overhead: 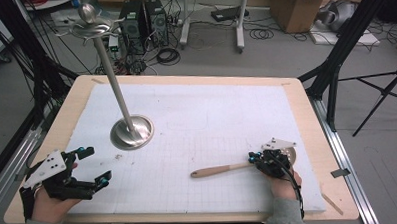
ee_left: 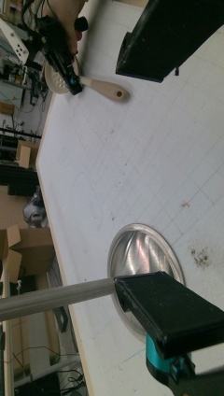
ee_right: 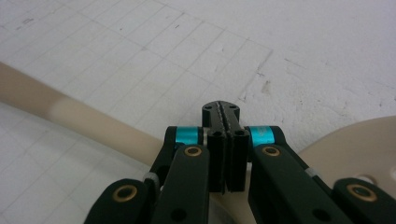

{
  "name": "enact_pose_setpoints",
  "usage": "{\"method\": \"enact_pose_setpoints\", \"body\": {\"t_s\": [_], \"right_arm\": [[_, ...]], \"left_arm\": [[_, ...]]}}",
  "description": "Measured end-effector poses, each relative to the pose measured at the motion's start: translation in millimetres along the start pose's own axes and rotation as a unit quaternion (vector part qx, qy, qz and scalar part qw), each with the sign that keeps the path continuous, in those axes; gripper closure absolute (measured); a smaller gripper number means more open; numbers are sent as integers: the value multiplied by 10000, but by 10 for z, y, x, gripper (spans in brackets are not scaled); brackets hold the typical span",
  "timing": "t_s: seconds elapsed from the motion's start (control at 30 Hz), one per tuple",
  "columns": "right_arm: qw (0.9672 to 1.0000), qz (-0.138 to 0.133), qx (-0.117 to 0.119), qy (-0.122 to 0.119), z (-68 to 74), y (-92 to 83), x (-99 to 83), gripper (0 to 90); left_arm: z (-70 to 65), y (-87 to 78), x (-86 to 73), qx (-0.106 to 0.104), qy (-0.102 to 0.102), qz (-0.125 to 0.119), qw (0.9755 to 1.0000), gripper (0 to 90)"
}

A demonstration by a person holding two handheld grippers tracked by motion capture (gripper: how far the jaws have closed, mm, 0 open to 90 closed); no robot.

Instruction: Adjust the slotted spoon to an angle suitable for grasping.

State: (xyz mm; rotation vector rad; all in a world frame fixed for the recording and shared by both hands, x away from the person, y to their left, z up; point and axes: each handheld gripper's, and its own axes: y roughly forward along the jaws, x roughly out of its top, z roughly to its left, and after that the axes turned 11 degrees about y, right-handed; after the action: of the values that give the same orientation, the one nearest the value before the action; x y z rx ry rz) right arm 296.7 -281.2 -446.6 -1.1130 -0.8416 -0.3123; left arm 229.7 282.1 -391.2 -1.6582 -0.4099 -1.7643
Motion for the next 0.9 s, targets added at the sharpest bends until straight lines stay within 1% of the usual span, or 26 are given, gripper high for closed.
{"method": "enact_pose_setpoints", "body": {"t_s": [0.07,0.1,0.17,0.23,0.27,0.3,0.33,0.37,0.43,0.53,0.6,0.63,0.73,0.8,0.9], "right_arm": [[9999,86,17,63,3,-7,25,899],[9999,68,88,69,20,-21,36,899],[9997,-67,210,-84,56,-50,51,900],[9990,-85,340,-259,123,-82,79,899],[9981,-124,476,-382,168,-100,93,900],[9974,-166,538,-441,196,-110,99,899],[9964,-173,655,-506,237,-121,107,899],[9958,-165,721,-541,261,-125,109,899],[9933,-153,926,-679,336,-127,103,899],[9904,-151,1120,-793,408,-119,91,899],[9880,-231,1257,-873,456,-119,91,899],[9861,-260,1354,-933,489,-117,96,899],[9825,-227,1494,-1088,567,-101,98,899],[9803,-192,1594,-1150,607,-83,94,899],[9790,-99,1655,-1188,638,-59,79,899]], "left_arm": [[5,7,0,-8,-4,-4,10000,20],[8,7,1,-7,-10,-3,10000,20],[14,9,1,-6,-23,-21,10000,20],[20,9,0,-2,-30,-27,10000,20],[22,7,0,0,-28,-21,10000,20],[23,5,1,-2,-30,-25,10000,20],[23,4,1,-1,-31,-30,10000,20],[23,2,2,0,-31,-32,10000,20],[24,0,3,-2,-29,-30,10000,20],[25,4,4,-3,-19,-32,10000,20],[28,6,3,4,-25,-32,10000,20],[29,6,3,6,-24,-32,10000,20],[33,5,3,10,-18,-29,10000,20],[33,11,1,8,-26,-22,10000,20],[30,22,-6,-1,-18,7,10000,20]]}}
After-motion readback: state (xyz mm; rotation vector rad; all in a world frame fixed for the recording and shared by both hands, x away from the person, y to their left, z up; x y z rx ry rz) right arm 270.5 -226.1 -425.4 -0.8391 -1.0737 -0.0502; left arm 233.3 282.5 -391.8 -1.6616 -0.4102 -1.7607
